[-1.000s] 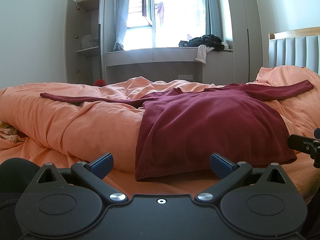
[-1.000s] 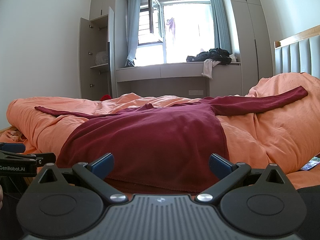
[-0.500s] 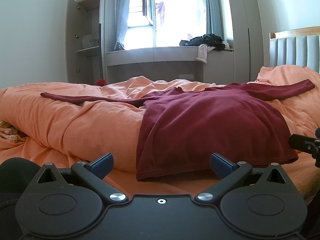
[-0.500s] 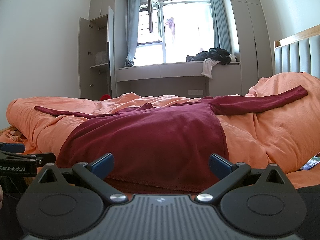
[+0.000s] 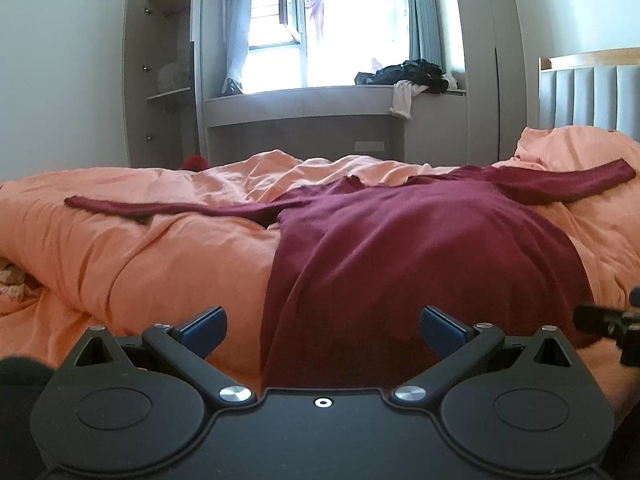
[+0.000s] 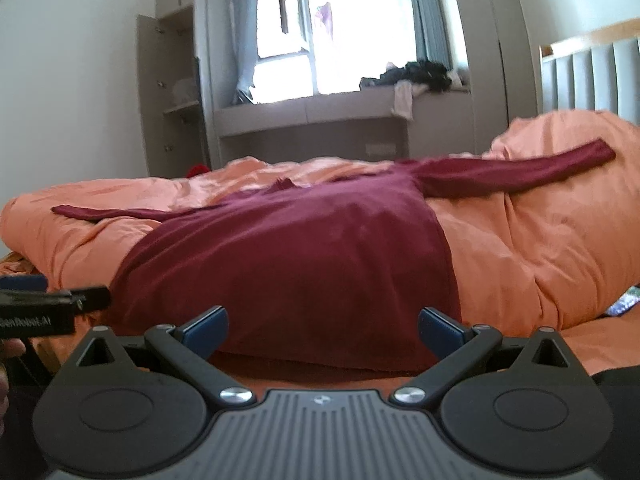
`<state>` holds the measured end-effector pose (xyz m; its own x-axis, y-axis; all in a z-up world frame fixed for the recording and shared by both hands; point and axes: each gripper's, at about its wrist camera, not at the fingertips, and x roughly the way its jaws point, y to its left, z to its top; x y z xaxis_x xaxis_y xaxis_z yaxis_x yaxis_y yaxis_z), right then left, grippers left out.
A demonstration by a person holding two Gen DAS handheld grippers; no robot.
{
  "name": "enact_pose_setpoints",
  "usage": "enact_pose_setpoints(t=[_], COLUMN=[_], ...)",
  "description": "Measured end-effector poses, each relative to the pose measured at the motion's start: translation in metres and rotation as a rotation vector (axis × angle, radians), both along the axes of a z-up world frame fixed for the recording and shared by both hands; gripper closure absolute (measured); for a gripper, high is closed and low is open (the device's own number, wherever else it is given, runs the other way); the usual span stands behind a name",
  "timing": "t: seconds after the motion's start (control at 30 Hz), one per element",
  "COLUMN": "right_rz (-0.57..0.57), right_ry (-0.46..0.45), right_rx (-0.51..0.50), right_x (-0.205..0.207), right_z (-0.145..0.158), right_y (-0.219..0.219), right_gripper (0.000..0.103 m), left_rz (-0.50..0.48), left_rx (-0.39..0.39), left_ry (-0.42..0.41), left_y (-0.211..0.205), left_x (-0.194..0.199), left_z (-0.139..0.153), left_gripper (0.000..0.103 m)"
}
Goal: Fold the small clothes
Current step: 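Reach the right gripper to the shirt's sleeve cuff and grasp it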
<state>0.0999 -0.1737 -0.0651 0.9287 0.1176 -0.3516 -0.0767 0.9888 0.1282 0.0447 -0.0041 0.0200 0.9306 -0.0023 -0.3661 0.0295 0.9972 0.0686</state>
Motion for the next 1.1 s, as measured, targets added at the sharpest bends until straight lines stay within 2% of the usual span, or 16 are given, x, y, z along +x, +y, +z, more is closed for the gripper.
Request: enact_pose_setpoints(t=[0.27, 0.63, 0.9, 1.1], right_rz=[-0.159, -0.232, -0.273, -0.348], right_ry=[0.091, 0.060, 0.071, -0.053], right_rx=[-0.027, -0.083, -0.099, -0.030], right_x=[0.057, 0.132, 0.193, 0.222], right_z=[0.018, 0.038, 0.044, 0.042], right_y=[-0.018, -0.049, -0.087, -0.146], right_gripper=[0.000, 0.000, 0.000, 0.000], left_rz=[-0.031, -0.042, -0.043, -0.039], left_rx=[-0.031, 0.014, 0.030, 0.002], left_ry=[0.006, -0.022, 0.006, 0.083], left_y=[-0.009, -0.025, -0.029, -0.027], left_x=[0.063, 0.166, 0.236, 0.260], left_z=[0.024, 0.042, 0.023, -0.004], left_gripper=[0.000, 0.000, 0.000, 0.000])
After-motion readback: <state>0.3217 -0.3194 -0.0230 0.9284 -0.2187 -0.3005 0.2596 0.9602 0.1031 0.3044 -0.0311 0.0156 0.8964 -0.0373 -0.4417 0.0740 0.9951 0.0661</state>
